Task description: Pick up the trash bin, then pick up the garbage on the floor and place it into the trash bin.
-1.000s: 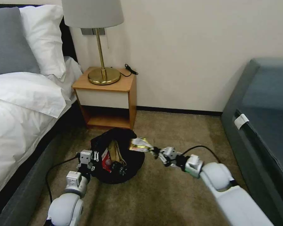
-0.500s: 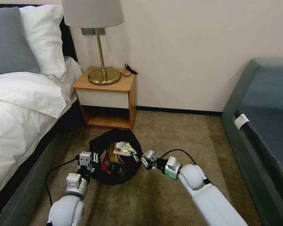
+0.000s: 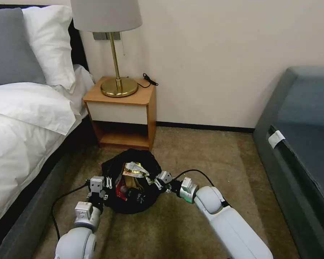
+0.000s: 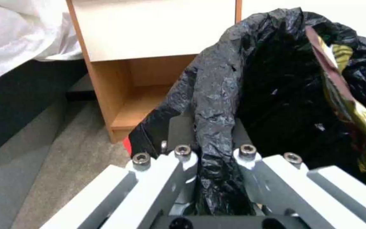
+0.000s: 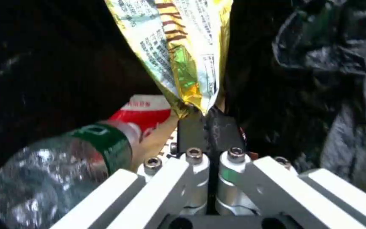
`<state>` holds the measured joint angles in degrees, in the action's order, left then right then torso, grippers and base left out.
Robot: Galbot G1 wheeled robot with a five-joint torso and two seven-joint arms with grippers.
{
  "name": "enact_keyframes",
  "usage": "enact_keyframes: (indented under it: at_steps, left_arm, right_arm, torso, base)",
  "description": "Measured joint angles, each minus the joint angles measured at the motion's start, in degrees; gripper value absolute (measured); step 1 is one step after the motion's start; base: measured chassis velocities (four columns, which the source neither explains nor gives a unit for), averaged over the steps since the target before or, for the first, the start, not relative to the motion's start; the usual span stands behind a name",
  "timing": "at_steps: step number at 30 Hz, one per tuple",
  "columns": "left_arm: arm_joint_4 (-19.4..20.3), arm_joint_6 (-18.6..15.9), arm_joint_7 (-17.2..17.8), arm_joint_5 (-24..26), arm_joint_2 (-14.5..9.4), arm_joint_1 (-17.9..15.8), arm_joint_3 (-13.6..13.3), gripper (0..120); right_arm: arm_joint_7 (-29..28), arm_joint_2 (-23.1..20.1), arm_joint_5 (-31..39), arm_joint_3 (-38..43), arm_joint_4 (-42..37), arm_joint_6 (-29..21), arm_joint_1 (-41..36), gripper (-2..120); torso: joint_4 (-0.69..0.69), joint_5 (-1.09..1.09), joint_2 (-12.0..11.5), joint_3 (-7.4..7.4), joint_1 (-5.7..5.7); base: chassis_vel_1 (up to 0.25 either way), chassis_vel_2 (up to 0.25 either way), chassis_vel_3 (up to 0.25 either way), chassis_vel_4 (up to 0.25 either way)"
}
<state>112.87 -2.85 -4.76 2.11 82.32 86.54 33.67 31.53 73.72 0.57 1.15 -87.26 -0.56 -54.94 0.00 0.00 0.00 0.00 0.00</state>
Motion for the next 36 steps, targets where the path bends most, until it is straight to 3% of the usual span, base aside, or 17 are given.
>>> enact_keyframes:
  at_steps: [3,5,9,11,15,21,25,27,36]
  left_arm:
    - [0.1,0.0,0.0,0.0,0.1,0.0,0.0,4]
    - [0.2,0.0,0.0,-0.1,0.1,0.0,0.2,4]
    - [0.3,0.0,0.1,0.0,0.1,0.0,0.6,4]
    - [0.5,0.0,0.1,0.0,0.0,0.1,0.6,4]
    - [0.7,0.0,0.1,0.0,0.2,0.2,0.6,4]
    - [1.0,0.0,0.2,0.0,0.2,0.4,0.6,4]
    - [1.0,0.0,0.2,0.0,0.3,0.5,0.6,4]
    - [1.3,0.0,0.4,-0.2,0.4,0.5,0.6,4]
    - [2.7,-0.1,1.8,-0.1,0.7,0.8,0.9,4]
  right_arm:
    - [-2.0,-0.1,-0.1,-0.4,-0.6,-0.4,-0.4,10]
    - [-2.6,-0.3,-0.3,-0.4,-1.2,-0.5,-0.9,22]
    - [-2.8,-0.8,-0.4,-0.4,-3.3,-0.9,-1.8,32]
    - [-3.0,-1.3,-0.8,-0.4,-5.6,-1.4,-2.6,44]
    - [-3.1,-1.6,-1.0,-0.2,-6.8,-1.4,-3.3,54]
    - [-3.3,-2.8,0.0,1.3,-9.0,-1.4,-4.2,79]
    - [-3.4,-3.1,0.5,2.0,-10.1,-1.5,-4.5,85]
    - [-3.5,-3.2,1.6,4.1,-11.7,-1.7,-5.3,98]
    - [-3.4,-3.7,4.7,14.5,-15.1,-1.2,-10.4,100]
  torso:
    - [0.00,0.00,0.0,0.00,0.00]
    - [0.00,-0.01,0.0,0.00,0.00]
    - [0.00,0.00,0.0,0.00,0.00]
    - [0.00,0.00,0.0,0.00,0.00]
    - [0.00,0.00,0.0,0.00,0.00]
    - [0.00,0.01,0.0,0.00,0.00]
    - [0.00,0.00,0.0,0.00,0.00]
    - [0.00,0.00,0.0,0.00,0.00]
    - [-0.01,0.01,0.0,0.00,0.00]
  base:
    - [0.000,0.000,0.000,0.000]
    - [0.000,0.000,0.000,0.000]
    - [0.000,0.000,0.000,0.000]
    - [0.000,0.000,0.000,0.000]
    - [0.000,0.000,0.000,0.000]
    - [0.000,0.000,0.000,0.000]
    - [0.000,0.000,0.000,0.000]
    - [0.000,0.000,0.000,0.000]
    - [0.000,0.000,0.000,0.000]
